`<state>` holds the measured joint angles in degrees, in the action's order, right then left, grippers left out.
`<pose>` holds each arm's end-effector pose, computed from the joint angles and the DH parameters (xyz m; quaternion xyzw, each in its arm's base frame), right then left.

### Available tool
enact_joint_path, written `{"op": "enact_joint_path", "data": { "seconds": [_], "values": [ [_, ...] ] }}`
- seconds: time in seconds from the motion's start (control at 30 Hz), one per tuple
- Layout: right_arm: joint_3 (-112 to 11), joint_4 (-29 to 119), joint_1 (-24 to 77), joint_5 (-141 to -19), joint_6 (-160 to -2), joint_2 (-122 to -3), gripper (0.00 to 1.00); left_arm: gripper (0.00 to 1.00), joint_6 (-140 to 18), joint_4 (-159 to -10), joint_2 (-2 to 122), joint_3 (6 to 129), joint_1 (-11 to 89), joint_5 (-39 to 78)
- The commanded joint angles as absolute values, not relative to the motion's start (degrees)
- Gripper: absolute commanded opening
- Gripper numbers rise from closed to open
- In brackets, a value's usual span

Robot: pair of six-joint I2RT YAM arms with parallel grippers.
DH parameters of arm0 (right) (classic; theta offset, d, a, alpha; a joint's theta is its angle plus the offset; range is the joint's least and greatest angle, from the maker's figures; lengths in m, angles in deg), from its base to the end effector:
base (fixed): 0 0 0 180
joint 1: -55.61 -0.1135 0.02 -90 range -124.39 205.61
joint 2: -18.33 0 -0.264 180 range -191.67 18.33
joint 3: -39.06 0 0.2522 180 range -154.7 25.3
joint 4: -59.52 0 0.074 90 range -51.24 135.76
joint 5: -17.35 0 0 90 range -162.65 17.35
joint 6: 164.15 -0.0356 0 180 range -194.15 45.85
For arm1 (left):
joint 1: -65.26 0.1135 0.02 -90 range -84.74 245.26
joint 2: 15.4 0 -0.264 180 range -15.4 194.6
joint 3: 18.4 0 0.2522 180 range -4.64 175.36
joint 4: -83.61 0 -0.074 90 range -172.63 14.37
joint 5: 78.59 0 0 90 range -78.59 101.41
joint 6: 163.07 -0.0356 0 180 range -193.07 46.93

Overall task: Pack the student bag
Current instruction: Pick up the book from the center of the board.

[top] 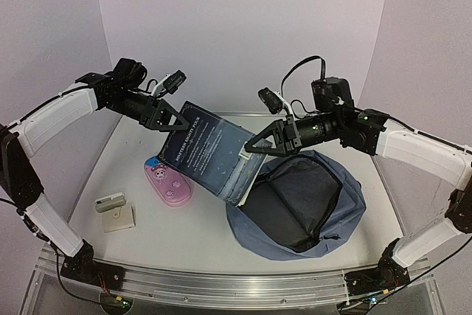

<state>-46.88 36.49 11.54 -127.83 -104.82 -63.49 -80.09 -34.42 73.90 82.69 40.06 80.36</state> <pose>0.2119 0.2458 0.3624 -0.3515 0.6848 0.6122 0.1807 0.2747 -0.1660 0.3624 0.4003 0.6912 -0.5699 0.1931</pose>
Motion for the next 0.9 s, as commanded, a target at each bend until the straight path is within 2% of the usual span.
{"op": "enact_joint_path", "data": {
  "seconds": [0.0, 0.27, 0.4, 0.5, 0.57, 0.6, 0.67, 0.73, 0.8, 0.87],
  "values": [
    [-48.1, 46.7, 11.6, -130.4, -104.6, -60.5, 0.00, 0.72, -78.6, -34.8, 73.6, 83.5, 39.6, 89.9],
    [-47.1, 47.9, 11.5, -128.9, -104.8, -60.8, 0.00, 0.32, -77.1, -33.7, 71.7, 79.4, 39.0, 91.2],
    [-46.8, 47.9, 11.6, -126.8, -104.6, -61.1, 0.00, 0.03, -77.6, -33.1, 70.6, 77.4, 38.9, 91.4],
    [-46.5, 47.8, 12.0, -123.9, -104.3, -61.5, 0.02, 0.00, -75.5, -35.1, 69.0, 75.5, 39.0, 91.0],
    [-45.8, 47.6, 12.7, -120.7, -104.2, -61.7, 0.17, 0.00, -70.5, -39.8, 66.9, 72.9, 39.0, 88.0],
    [-45.2, 47.4, 13.3, -119.3, -104.3, -61.7, 0.28, 0.00, -65.8, -44.7, 65.5, 71.0, 39.0, 85.2],
    [-44.2, 46.2, 14.8, -115.0, -104.3, -61.5, 0.62, 0.00, -58.1, -52.7, 62.5, 66.9, 39.0, 79.5],
    [-43.6, 42.2, 16.0, -109.1, -103.4, -61.6, 0.83, 0.00, -52.0, -58.5, 60.2, 63.3, 39.0, 74.8],
    [-44.5, 36.1, 17.0, -102.1, -101.6, -62.5, 0.93, 0.00, -46.5, -62.2, 58.7, 60.9, 39.0, 70.3],
    [-45.6, 29.6, 18.6, -95.8, -100.8, -63.9, 0.97, 0.00, -41.2, -65.6, 57.6, 58.7, 39.0, 67.3]
  ]
}}
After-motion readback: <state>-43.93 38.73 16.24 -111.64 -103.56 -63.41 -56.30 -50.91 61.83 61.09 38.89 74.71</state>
